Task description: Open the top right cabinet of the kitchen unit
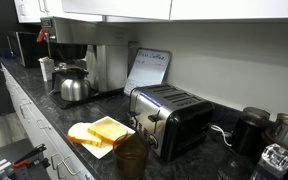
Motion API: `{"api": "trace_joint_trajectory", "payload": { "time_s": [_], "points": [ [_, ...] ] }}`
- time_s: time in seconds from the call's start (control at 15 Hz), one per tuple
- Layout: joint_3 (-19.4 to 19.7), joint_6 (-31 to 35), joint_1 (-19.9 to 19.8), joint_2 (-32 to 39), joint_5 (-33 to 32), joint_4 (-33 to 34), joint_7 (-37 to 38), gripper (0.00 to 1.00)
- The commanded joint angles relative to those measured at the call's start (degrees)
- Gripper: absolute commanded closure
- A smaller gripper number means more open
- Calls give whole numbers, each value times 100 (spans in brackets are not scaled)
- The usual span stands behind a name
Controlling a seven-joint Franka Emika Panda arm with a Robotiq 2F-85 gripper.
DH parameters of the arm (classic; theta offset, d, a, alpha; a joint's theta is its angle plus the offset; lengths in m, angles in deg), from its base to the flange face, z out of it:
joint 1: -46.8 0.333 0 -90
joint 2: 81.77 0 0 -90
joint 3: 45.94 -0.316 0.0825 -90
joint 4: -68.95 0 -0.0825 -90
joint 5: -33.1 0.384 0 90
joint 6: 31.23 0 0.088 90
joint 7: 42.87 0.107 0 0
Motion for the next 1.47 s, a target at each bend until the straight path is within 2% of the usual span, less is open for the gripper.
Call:
{"api": "trace_joint_trajectory", "payload": {
  "time_s": [0.0, 0.47, 1.07, 1.13, 1.2, 1.4],
  "points": [
    [-25, -422, -616, -346, -375, -99, 131, 98],
    [230, -1299, -1111, -1025, -715, -91, 248, 98],
    [350, -1172, -1186, -1078, -706, -216, 174, 98],
    [340, -1195, -1190, -1069, -690, -181, 191, 68],
    [346, -1200, -1201, -1056, -675, -167, 217, 65],
    [363, -1266, -1303, -1050, -705, -120, 266, 44]
  ]
}}
